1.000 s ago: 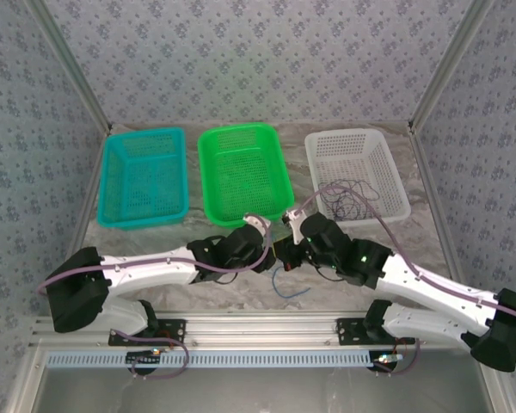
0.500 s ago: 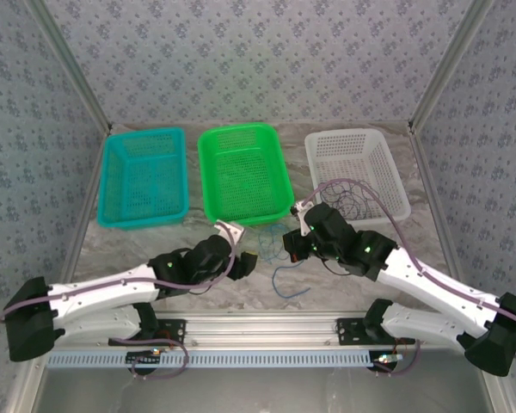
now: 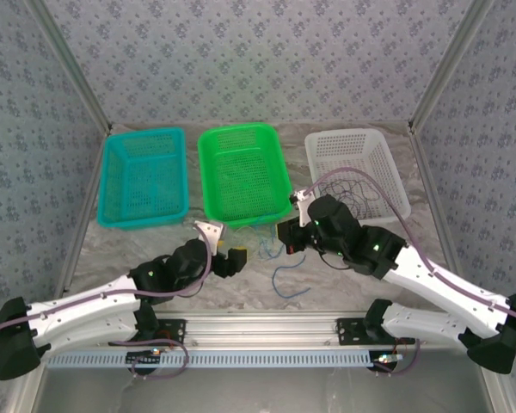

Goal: Untangle the cables

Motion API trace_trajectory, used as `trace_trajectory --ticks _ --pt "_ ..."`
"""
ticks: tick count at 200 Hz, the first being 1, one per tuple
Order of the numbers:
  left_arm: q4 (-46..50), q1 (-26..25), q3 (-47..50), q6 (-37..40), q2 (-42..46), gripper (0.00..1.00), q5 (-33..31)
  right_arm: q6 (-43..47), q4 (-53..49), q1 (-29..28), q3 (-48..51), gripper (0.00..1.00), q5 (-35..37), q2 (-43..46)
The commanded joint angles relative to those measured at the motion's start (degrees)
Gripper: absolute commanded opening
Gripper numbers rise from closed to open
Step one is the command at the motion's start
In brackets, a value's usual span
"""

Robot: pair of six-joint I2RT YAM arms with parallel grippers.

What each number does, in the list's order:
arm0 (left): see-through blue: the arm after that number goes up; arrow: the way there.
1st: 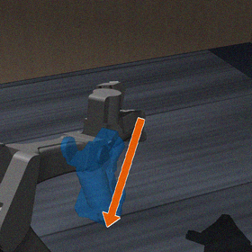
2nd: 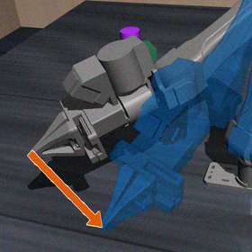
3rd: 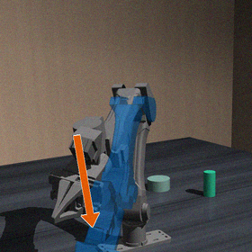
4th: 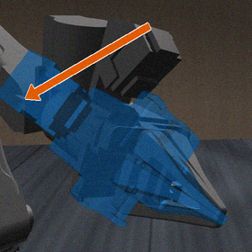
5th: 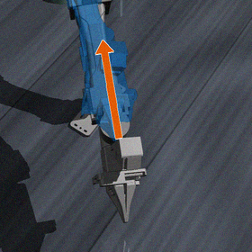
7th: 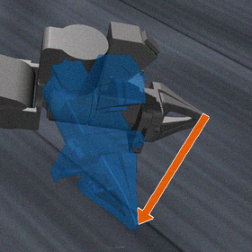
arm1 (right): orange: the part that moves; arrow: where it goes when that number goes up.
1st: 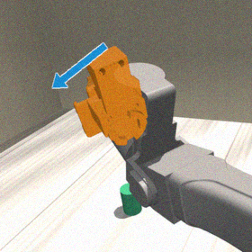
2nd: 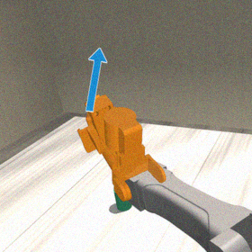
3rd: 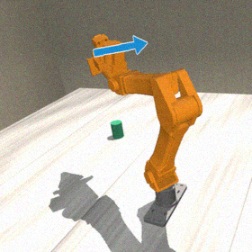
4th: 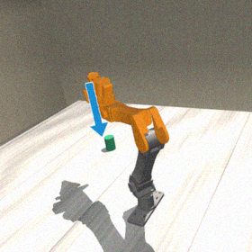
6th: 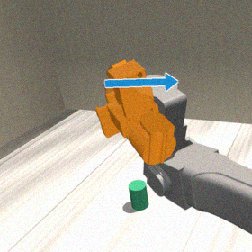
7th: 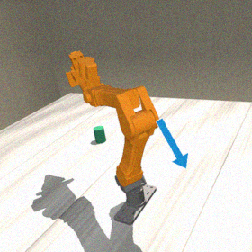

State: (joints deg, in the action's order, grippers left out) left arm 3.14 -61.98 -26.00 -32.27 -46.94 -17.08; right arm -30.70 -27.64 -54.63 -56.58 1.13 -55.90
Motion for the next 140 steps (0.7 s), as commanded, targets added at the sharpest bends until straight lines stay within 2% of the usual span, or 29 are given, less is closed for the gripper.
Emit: trace_trajectory --ticks 1,27,71,140 --pt "-6.3 0.2 0.8 -0.3 -0.1 0.8 3.6 -0.6 -0.2 -1.4 -3.2 0.0 2.6 0.7" --pt "-10.9 0.2 0.7 0.7 -0.2 0.8 7.0 -0.7 -1.0 -3.1 -5.1 0.0 5.0 0.4" --pt "-13.2 0.2 0.7 3.0 1.6 0.81 8.8 -0.3 1.0 -4.1 -7.9 0.0 6.0 0.6" --pt "-13.1 0.2 1.1 3.3 2.5 0.83 7.5 2.5 1.8 -4.2 -14.0 0.0 6.8 -3.2"
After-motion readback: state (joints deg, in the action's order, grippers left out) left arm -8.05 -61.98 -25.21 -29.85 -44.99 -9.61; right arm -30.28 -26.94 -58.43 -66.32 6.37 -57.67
